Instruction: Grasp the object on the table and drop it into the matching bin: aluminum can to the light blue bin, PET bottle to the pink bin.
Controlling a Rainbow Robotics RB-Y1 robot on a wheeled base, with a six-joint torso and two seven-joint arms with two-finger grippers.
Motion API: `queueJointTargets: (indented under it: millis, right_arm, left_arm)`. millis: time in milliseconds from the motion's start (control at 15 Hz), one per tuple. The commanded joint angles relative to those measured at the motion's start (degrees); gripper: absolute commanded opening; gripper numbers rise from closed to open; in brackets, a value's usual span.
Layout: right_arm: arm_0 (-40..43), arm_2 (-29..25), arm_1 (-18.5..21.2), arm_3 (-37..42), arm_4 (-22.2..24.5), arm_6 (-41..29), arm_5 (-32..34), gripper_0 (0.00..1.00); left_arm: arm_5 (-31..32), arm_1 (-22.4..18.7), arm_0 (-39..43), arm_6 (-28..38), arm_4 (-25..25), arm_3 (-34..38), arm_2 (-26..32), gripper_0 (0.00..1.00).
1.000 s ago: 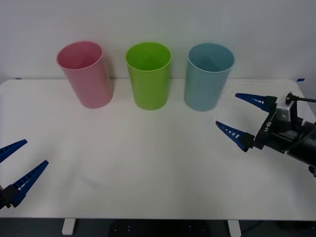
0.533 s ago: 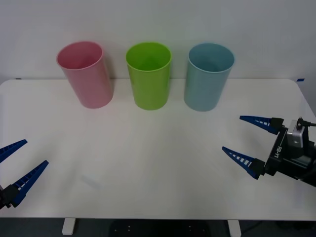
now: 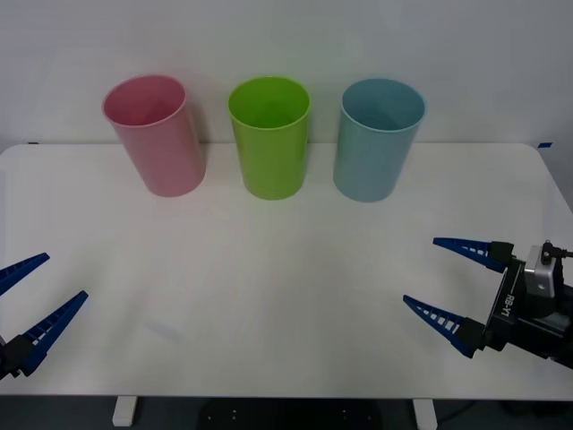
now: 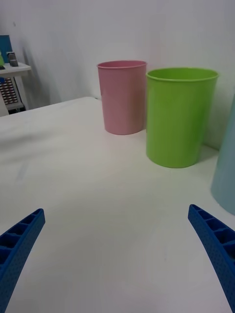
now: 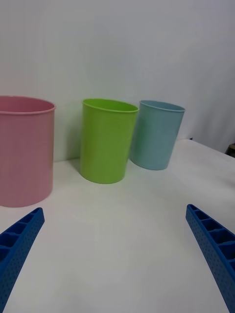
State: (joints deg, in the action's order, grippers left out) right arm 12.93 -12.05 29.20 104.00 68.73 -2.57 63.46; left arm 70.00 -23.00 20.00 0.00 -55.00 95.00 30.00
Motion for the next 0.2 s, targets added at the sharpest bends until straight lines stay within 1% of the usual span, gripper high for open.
queueJointTargets:
  millis: [67, 200]
  right_arm:
    - [0.34, 0.01, 0.06, 0.07, 0.0, -0.07, -0.01, 1.0]
    - [0.34, 0.01, 0.06, 0.07, 0.0, -0.07, -0.01, 1.0]
  left_arm:
    - [0.0, 0.0, 0.0, 0.0, 0.0, 0.0, 0.0, 1.0]
    - [0.0, 0.0, 0.0, 0.0, 0.0, 0.0, 0.0, 1.0]
